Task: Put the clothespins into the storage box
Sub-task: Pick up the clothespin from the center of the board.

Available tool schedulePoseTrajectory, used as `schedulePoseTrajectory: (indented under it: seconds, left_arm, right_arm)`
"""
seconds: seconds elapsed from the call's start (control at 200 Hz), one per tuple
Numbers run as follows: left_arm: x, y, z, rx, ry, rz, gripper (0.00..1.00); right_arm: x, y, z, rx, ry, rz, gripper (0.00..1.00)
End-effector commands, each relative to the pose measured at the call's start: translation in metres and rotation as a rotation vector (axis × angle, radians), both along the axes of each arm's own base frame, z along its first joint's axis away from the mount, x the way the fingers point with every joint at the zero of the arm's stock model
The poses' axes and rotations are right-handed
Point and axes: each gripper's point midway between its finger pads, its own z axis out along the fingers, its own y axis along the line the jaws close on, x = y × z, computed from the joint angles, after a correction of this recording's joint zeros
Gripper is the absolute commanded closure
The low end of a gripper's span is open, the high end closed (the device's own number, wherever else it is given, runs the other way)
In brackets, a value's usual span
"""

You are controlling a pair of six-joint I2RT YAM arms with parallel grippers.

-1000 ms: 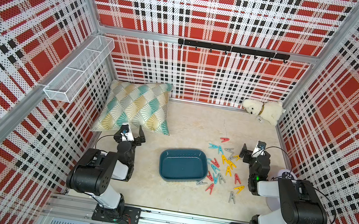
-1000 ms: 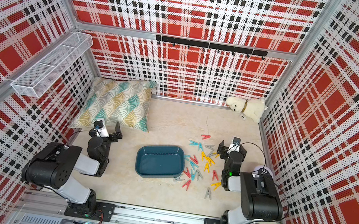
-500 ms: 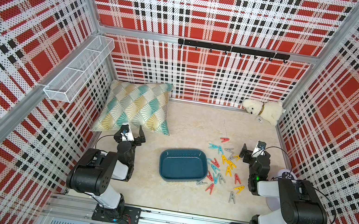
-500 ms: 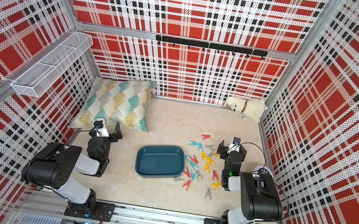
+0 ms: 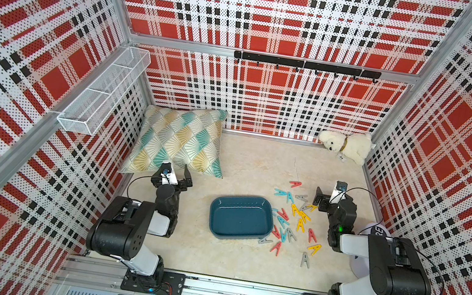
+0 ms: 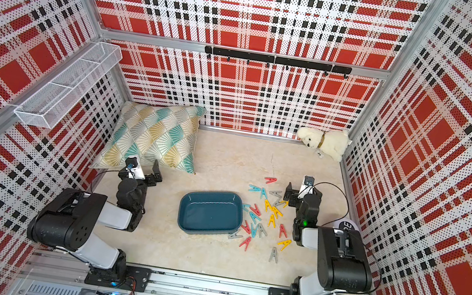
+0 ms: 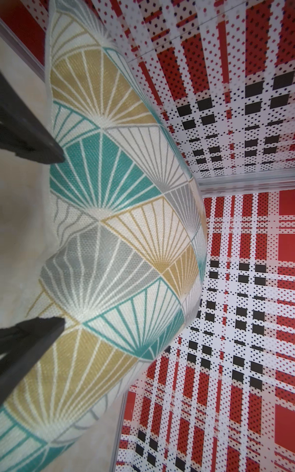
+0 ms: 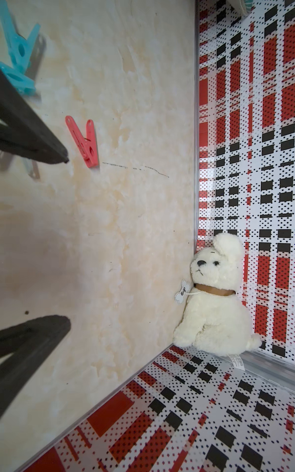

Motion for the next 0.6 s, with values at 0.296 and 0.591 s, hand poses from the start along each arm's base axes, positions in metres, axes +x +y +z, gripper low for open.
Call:
schedulePoseTrajectory:
  seconds: [0.296,0.591]
  left_arm:
    - [0.016,-0.043,0.084,0.009,0.017,0.074,0.01]
    - [0.013,-0.076,0.127,-0.326,-0.053,-0.091,0.01]
  right_arm:
    - [-0.004,0.013,0.033,-0.035,0.159,-0.050,0.00]
    - [0.000,0.054,0.053,0.124,0.286,0.042,0.00]
